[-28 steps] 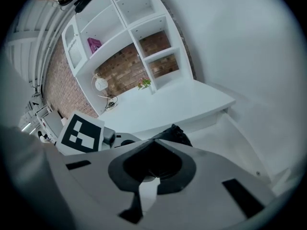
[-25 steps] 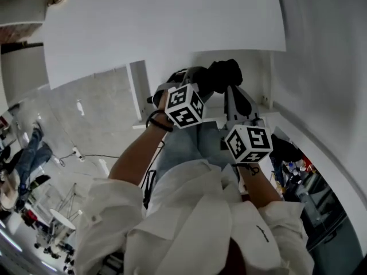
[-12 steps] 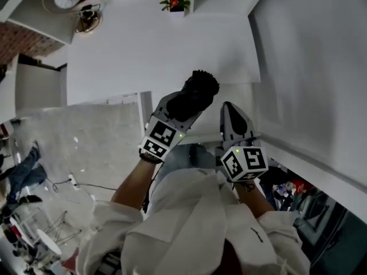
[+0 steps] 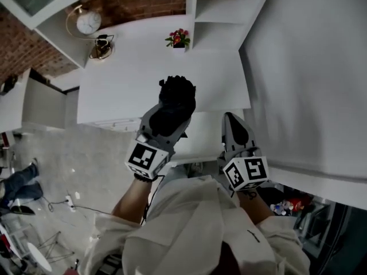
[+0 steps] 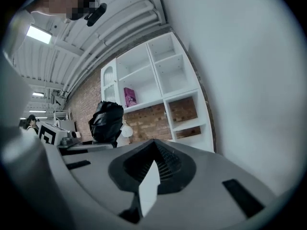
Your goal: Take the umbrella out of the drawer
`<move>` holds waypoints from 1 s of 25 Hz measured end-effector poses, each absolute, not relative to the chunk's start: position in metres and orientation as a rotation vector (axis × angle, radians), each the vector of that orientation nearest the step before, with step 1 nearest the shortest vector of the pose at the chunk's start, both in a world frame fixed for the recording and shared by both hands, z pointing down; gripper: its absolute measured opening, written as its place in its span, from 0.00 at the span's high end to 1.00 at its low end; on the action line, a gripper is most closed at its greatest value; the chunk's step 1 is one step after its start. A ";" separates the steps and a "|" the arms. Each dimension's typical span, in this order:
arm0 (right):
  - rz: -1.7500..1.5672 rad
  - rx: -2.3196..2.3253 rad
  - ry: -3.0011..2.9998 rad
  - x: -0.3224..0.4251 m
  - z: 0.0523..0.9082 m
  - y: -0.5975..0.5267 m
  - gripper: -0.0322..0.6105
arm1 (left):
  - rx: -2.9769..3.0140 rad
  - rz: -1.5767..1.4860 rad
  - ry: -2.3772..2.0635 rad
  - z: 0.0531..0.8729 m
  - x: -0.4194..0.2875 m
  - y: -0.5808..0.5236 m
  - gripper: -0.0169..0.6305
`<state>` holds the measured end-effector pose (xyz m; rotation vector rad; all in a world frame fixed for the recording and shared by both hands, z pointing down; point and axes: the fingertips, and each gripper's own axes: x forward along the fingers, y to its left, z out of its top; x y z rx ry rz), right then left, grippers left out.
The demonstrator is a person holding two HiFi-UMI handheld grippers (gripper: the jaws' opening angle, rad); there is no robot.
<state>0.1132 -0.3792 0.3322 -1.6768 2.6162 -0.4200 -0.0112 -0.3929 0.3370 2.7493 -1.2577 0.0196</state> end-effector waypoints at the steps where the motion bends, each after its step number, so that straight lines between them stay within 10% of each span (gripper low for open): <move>1: -0.378 -1.670 2.621 0.115 0.323 -0.378 0.92 | 2.763 -0.019 -1.275 0.324 -0.013 -0.391 0.55; 25: -0.043 -1.674 2.494 0.160 0.238 -0.365 0.92 | 2.916 -0.406 -1.446 0.217 -0.036 -0.366 0.55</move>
